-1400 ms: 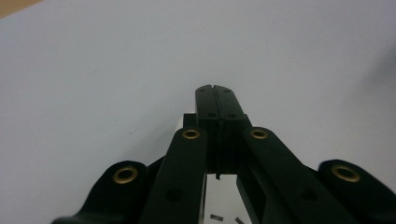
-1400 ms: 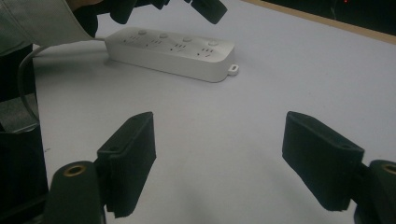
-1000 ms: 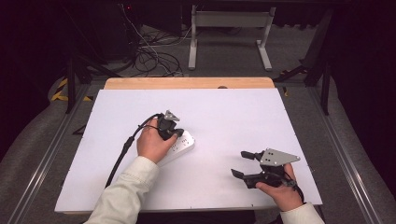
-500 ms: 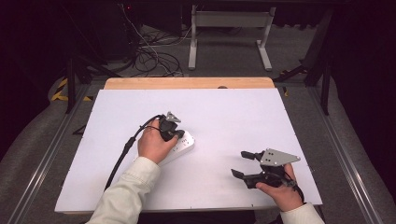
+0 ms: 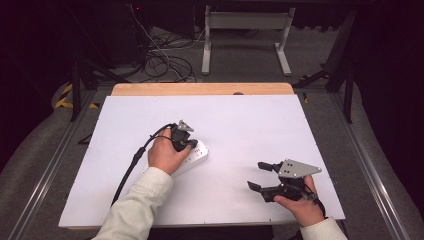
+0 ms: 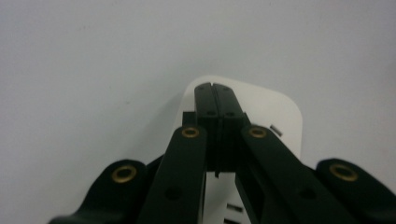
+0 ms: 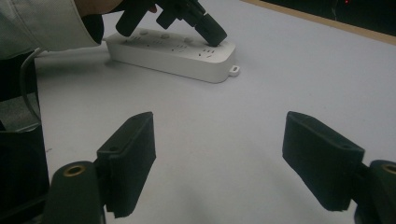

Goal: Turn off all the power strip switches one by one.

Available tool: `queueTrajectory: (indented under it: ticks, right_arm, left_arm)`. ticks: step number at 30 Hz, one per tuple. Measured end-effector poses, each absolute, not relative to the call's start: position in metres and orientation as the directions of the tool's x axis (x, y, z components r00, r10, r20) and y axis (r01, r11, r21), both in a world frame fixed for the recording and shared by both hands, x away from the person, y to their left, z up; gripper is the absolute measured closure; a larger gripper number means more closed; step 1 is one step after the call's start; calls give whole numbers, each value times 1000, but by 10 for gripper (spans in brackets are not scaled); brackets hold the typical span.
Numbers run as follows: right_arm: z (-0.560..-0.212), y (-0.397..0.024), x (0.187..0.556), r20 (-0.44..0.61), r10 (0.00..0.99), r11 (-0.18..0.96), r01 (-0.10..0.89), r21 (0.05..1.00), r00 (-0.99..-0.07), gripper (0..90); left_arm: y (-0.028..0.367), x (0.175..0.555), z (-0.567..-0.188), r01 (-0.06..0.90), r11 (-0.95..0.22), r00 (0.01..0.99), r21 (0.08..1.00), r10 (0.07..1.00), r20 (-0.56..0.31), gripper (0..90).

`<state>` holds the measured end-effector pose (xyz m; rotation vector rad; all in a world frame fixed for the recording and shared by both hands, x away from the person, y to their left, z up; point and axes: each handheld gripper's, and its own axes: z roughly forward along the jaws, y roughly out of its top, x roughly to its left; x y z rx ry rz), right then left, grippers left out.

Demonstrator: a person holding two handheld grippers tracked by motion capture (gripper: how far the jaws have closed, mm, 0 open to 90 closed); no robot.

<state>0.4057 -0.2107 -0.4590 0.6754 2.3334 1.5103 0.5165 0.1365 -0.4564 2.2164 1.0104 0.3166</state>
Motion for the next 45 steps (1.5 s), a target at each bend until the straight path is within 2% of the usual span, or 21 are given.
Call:
queueTrajectory:
  ticks: [2, 5, 7, 9, 10, 11, 14, 18, 22, 26, 33, 45]
  right_arm:
    - [-459, -211, 405, 18, 523, 344, 230, 910, -852, 262]
    - [-460, -211, 407, 19, 526, 345, 234, 909, -851, 262]
    - [-461, -212, 408, 23, 529, 343, 239, 909, -848, 263]
    - [-461, -212, 409, 22, 531, 342, 238, 909, -847, 262]
    - [-461, -212, 409, 22, 531, 342, 238, 909, -847, 262]
    - [-461, -212, 409, 22, 532, 341, 238, 910, -847, 262]
    - [-460, -213, 408, 22, 535, 339, 238, 910, -845, 262]
    - [-460, -212, 407, 17, 536, 339, 234, 911, -844, 261]
    - [-458, -213, 406, 14, 538, 335, 230, 914, -843, 260]
    - [-458, -214, 406, 13, 541, 333, 229, 915, -841, 255]
    - [-459, -214, 407, 11, 544, 336, 229, 914, -839, 248]
    - [-458, -215, 406, 11, 544, 327, 224, 918, -839, 247]
  left_arm:
    - [139, 518, -458, 576, -450, 669, 682, 739, -78, 900]
    - [138, 512, -452, 557, -428, 661, 711, 747, -68, 900]
    - [138, 505, -441, 528, -379, 683, 760, 722, -115, 900]
    - [139, 494, -421, 470, -386, 713, 794, 696, -84, 887]
    - [139, 494, -421, 470, -386, 713, 794, 696, -84, 708]
    - [145, 489, -412, 431, -362, 716, 826, 695, -69, 645]
    - [154, 481, -402, 409, -372, 721, 833, 691, -45, 655]
    - [163, 465, -389, 376, -367, 743, 851, 668, -40, 574]
    - [171, 456, -382, 351, -366, 770, 862, 637, -44, 402]
    - [183, 448, -378, 316, -362, 772, 877, 636, -15, 294]
    - [204, 429, -378, 281, -347, 786, 895, 618, -7, 217]
    - [247, 403, -397, 224, -364, 792, 904, 608, 48, 215]
